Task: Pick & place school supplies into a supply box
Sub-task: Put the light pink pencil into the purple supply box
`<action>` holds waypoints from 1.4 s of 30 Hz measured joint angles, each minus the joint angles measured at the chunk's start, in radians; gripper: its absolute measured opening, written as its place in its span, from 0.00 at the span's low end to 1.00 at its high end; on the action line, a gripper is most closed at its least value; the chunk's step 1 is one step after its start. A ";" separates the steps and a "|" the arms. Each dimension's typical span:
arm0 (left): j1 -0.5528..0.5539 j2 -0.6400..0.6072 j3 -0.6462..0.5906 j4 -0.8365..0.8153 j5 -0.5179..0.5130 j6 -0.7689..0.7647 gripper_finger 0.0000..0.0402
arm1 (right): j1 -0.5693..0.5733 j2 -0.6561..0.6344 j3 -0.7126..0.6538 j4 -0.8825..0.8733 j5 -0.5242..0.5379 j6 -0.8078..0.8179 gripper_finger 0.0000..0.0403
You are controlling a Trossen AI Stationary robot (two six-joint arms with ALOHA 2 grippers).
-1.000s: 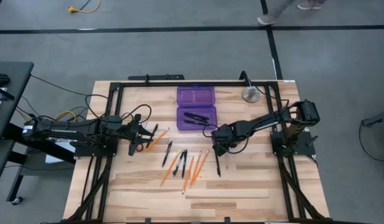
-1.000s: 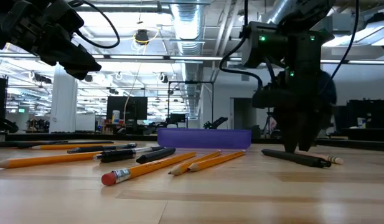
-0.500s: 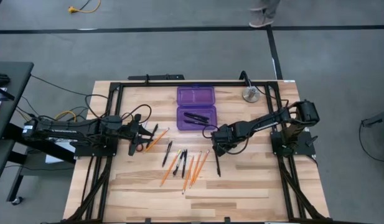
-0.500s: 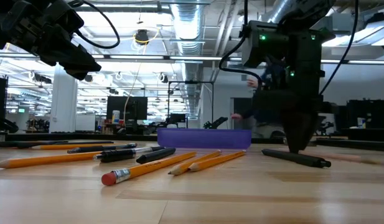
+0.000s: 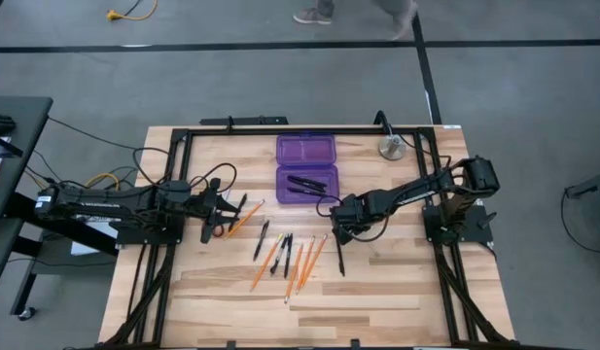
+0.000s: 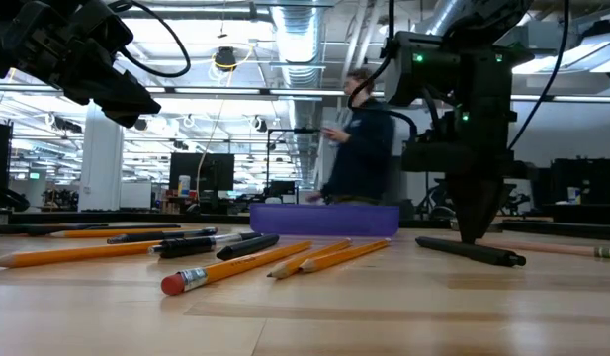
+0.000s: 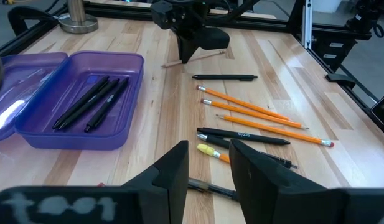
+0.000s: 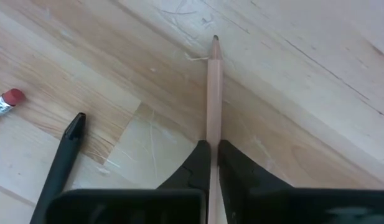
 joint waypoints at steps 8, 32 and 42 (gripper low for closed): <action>0.000 0.000 0.000 0.000 0.000 0.000 0.26 | -0.002 -0.038 0.019 -0.077 0.044 -0.001 0.00; 0.000 0.000 0.000 0.000 -0.001 -0.096 0.26 | -0.163 -0.052 0.344 -0.208 0.220 -0.413 0.01; 0.000 0.000 0.000 -0.001 -0.001 -0.176 0.26 | -0.288 -0.037 0.467 -0.125 0.212 -0.658 0.00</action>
